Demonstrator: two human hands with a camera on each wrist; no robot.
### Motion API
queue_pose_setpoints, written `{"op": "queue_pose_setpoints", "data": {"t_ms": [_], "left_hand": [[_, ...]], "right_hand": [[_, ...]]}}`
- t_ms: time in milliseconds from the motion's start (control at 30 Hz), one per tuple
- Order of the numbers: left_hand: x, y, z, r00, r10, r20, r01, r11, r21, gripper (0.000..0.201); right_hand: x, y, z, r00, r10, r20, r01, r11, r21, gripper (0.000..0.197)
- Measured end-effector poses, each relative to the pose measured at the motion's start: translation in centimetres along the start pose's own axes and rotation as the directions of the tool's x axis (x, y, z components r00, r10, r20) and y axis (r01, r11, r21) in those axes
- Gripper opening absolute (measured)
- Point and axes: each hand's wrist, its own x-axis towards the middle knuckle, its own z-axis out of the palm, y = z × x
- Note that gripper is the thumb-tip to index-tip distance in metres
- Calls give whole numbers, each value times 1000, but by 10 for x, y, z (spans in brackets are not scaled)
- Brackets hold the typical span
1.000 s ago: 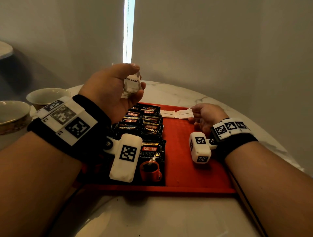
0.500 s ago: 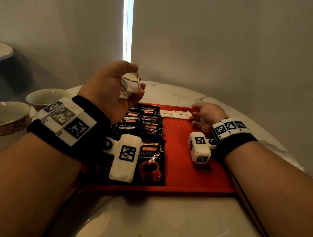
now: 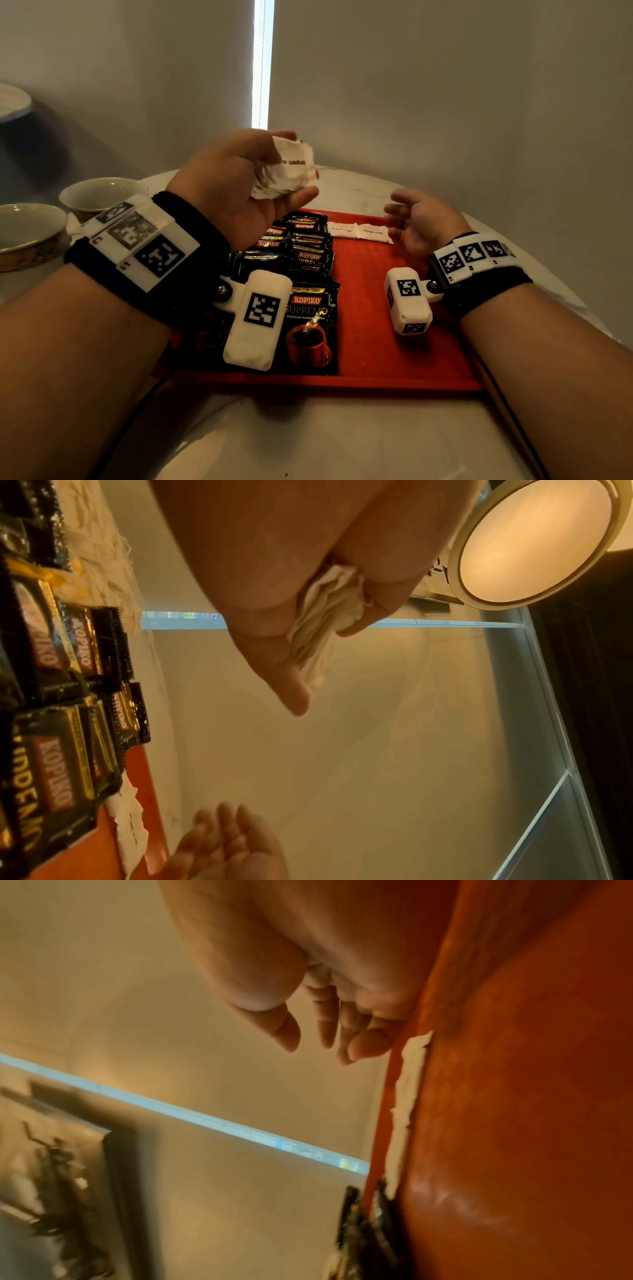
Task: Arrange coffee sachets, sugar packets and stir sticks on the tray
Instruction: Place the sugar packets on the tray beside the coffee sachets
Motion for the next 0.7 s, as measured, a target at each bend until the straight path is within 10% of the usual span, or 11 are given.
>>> {"op": "queue_pose_setpoints", "data": {"t_ms": [300,700], "left_hand": [[2,-4,0,1000,-8,29,6,998,60,23],[-1,-5,2,1000,12,-19,-10,995,103,24]], "right_hand": [[-86,-39,39,843,-207,497,198,978,71,24],[-102,-32,54,833,-231,502,246,969,38,1]]}}
